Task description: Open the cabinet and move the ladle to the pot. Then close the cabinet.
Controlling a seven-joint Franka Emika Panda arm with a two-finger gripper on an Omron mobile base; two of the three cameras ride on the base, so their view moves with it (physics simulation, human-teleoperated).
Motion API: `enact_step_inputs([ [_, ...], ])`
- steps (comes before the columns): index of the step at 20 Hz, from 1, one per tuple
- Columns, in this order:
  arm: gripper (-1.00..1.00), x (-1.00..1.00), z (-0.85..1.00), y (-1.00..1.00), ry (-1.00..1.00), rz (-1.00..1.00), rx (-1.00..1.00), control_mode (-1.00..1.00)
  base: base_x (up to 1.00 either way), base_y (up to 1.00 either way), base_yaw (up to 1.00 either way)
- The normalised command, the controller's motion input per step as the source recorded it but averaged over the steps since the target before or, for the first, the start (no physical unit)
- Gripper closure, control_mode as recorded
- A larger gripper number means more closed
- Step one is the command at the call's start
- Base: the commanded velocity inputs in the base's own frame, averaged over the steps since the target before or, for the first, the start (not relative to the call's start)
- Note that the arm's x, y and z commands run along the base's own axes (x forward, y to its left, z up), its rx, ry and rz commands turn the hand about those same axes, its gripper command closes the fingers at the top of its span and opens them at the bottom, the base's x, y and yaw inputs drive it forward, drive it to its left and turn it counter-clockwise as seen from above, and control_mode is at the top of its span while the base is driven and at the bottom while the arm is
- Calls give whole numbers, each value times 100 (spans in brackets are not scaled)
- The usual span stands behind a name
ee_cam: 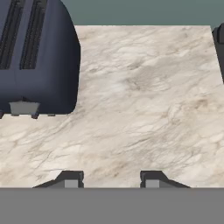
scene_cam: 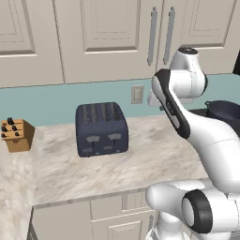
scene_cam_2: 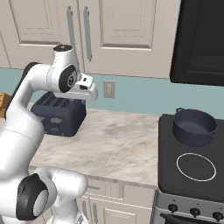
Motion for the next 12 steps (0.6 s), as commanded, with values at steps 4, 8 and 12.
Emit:
enact_step_inputs([
  [4,-100,-8,0,0,-1,0,0,-100,0,0,0],
  [8,-100,-32,0,0,-8,0,0,-100,0,0,0],
  [12,-100,-23,11,0,-13,0,0,-100,0,0,0],
])
